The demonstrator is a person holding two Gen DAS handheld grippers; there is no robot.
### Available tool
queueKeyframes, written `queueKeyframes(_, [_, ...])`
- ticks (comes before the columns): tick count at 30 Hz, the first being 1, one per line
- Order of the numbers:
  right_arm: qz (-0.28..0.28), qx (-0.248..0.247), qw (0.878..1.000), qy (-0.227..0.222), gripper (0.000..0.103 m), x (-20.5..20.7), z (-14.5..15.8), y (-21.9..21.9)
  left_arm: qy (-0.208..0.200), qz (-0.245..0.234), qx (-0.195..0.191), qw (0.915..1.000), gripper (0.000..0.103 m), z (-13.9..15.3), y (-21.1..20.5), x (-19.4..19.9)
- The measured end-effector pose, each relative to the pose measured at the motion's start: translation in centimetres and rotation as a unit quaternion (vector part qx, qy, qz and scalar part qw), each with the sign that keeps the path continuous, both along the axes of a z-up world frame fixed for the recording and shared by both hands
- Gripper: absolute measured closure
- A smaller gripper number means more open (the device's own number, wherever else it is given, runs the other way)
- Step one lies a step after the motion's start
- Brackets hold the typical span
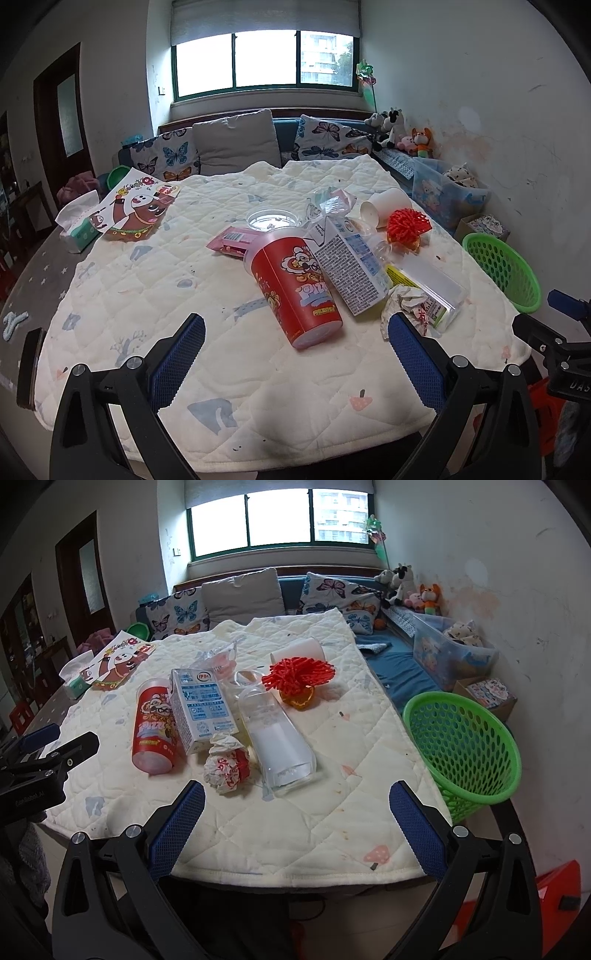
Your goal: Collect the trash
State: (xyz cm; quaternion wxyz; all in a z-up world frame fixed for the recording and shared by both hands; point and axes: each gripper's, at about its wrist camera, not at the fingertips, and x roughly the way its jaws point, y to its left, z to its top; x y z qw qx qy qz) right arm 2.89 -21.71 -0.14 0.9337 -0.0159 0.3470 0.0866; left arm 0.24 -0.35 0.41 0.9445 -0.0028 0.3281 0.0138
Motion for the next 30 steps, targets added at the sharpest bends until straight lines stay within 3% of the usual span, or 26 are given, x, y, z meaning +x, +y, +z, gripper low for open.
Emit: queueKeyframes(30, [0.028,0.000,1.000,-0.003,0.004,2.6,0.3,1.0,0.014,0.015,-0.015,0.9997,0.007,0.0,1.9,2.6])
